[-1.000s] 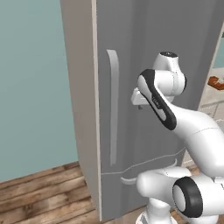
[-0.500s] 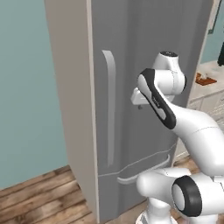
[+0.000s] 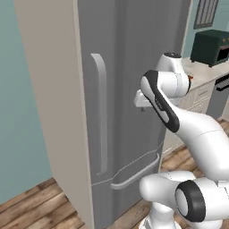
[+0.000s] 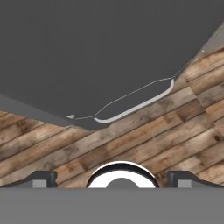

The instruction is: Retrieve a lemon from the fridge and place it on the cutting board with the fish.

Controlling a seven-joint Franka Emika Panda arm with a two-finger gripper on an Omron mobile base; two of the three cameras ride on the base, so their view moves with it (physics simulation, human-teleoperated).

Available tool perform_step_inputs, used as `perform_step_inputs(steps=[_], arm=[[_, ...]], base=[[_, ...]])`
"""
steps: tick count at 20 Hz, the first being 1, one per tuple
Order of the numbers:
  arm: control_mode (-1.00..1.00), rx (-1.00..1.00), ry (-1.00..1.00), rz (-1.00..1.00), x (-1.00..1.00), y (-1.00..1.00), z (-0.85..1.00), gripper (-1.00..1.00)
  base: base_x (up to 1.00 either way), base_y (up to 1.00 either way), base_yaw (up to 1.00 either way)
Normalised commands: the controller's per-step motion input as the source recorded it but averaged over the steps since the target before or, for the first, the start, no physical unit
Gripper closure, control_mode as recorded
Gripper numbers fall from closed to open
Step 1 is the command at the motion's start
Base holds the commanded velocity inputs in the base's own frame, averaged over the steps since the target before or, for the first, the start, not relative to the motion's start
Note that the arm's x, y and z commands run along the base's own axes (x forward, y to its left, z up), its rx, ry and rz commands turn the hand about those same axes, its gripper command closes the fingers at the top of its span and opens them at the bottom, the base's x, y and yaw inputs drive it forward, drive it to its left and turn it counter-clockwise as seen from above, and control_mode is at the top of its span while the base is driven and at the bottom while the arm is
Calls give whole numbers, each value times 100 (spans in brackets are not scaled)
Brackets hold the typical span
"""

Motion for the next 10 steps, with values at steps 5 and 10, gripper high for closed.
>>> perform_step_inputs(steps=[5,10], arm=[[100,0,0,0,0,0,0,-100],[100,0,0,0,0,0,0,-100]], base=[[0,60,-15],[0,59,-4]])
